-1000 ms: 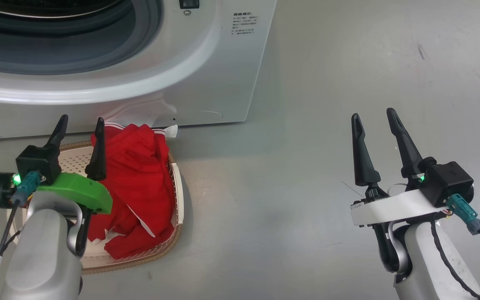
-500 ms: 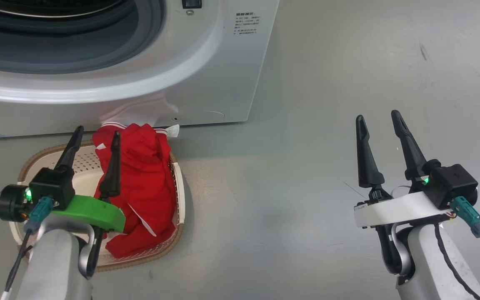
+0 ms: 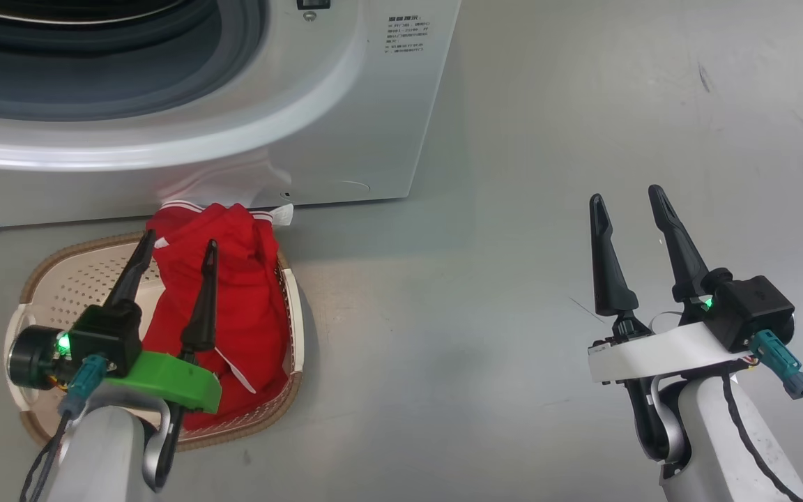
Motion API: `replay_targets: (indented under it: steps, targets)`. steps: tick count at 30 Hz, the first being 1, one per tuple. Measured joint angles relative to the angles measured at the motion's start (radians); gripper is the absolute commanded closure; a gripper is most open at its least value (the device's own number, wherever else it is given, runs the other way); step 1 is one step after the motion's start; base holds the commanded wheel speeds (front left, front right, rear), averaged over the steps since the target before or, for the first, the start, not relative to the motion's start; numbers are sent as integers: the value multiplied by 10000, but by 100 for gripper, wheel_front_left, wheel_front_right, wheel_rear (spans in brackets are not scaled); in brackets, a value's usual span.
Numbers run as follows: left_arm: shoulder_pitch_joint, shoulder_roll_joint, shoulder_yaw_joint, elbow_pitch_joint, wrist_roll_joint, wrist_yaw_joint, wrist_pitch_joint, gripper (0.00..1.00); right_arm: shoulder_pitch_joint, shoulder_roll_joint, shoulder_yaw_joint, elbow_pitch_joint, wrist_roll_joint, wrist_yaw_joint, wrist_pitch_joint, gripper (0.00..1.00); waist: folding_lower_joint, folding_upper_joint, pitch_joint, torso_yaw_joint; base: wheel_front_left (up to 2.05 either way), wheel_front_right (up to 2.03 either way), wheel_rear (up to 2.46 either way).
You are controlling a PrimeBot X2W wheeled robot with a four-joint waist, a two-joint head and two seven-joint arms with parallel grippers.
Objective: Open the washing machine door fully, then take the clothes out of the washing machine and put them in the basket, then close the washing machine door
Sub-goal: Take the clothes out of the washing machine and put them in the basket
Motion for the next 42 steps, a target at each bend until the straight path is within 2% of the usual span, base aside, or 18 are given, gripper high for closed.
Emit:
replay_targets:
  steps: [10,16,30,42]
  targets:
    - [244,205,-332,1093,107,-4,276,0,1,0,186,-52,50,-2,0,0,0,0,431,-380,0,0,0]
    - [3,500,-297,1824,107,-8,1089,0,-15,0,274,-144,113,-6,0,0,0,0,840,-683,0,0,0]
    - [-1929,1212,251,3361,77,105,3072,0,-244,6,777,-316,495,-98,0,0,0,0,1804,-1666,0,0,0]
    - [-3234,1028,-54,4042,180,176,3624,0,-370,15,953,-343,771,-198,0,0,0,0,2334,-2324,0,0,0]
